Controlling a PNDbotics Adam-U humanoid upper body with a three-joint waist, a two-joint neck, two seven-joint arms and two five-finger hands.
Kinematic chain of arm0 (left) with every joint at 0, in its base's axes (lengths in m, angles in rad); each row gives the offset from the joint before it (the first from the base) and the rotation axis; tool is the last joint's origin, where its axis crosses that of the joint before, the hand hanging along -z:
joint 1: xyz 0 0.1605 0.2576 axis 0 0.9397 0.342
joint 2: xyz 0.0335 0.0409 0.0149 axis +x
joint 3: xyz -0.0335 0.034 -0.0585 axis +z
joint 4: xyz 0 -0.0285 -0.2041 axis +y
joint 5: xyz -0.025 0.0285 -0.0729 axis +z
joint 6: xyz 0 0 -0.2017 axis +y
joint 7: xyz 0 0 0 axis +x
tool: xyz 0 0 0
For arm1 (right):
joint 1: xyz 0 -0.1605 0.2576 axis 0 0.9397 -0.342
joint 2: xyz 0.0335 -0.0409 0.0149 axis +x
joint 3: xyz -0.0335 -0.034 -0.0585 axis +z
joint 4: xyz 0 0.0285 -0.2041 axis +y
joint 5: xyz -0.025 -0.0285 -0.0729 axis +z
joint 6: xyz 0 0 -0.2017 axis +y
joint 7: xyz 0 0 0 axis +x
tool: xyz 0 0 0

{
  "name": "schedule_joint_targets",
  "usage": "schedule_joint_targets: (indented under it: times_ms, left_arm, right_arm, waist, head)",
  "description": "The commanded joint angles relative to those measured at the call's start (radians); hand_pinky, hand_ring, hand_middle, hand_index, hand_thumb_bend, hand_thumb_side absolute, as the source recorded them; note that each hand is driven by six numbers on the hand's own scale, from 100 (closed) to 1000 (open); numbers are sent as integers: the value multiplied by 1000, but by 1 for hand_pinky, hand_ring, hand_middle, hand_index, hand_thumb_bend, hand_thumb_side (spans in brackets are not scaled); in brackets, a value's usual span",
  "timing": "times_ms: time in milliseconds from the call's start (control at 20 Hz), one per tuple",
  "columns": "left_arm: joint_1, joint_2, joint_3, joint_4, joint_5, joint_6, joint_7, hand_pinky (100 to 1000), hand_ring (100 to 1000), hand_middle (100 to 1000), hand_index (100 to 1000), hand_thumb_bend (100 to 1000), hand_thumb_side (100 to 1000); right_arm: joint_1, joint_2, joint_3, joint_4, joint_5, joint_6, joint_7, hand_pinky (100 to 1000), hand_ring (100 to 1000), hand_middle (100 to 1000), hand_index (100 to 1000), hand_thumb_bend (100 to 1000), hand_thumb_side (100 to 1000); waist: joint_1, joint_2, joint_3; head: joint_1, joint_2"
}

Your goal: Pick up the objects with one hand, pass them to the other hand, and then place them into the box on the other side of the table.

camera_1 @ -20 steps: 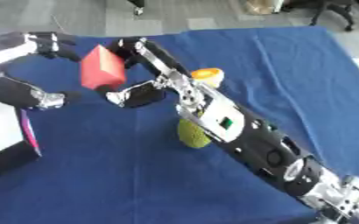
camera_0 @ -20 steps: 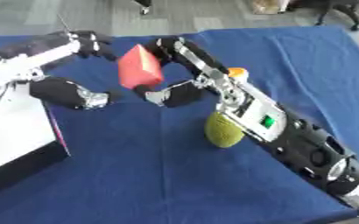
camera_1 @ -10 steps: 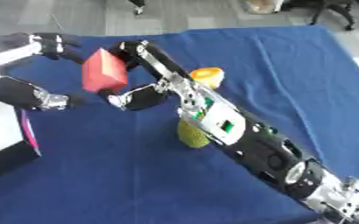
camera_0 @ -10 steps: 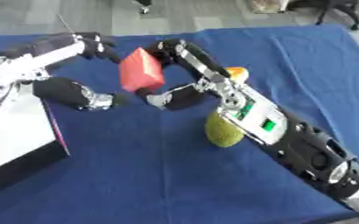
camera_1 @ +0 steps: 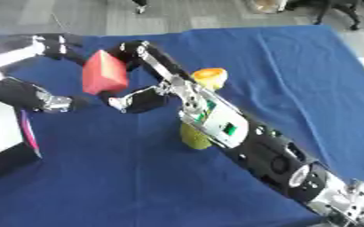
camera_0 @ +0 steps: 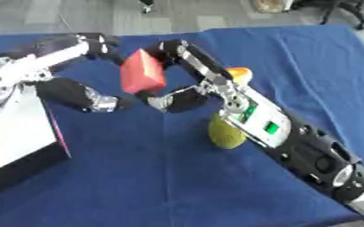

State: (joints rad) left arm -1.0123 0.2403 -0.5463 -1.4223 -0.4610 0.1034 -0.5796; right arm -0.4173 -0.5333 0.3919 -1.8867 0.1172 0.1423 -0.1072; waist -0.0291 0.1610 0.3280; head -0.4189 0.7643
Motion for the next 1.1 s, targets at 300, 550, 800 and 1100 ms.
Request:
schedule_joint_targets:
  times_ms: [300, 550, 800, 1100]
  left_arm:
    - [-12, -8, 0, -4, -25, 7, 45, 904, 883, 960, 828, 565, 534]
    - [-9, 0, -7, -30, -36, 14, 67, 904, 882, 956, 823, 573, 502]
    - [-8, -1, -14, -39, -17, 27, 57, 904, 879, 951, 817, 567, 510]
    - [-9, -7, -17, -36, 2, 34, 51, 902, 875, 946, 810, 529, 514]
  right_arm:
    - [-9, -14, -1, -25, -1, -5, 0, 690, 684, 533, 614, 100, 100]
    - [-6, -13, -3, -18, 3, -7, -1, 688, 684, 533, 613, 100, 100]
    - [-6, -12, -1, -18, 2, -8, 0, 688, 684, 533, 614, 100, 100]
    - [-8, -11, -1, -18, 2, -9, 4, 688, 684, 533, 614, 100, 100]
  waist:
    - [-1, 5, 1]
    - [-2, 6, 1]
    - [-3, 8, 1]
    - [-4, 11, 0]
  head:
    - [-4, 6]
    - [-4, 6]
    - [-3, 6]
    - [-3, 6]
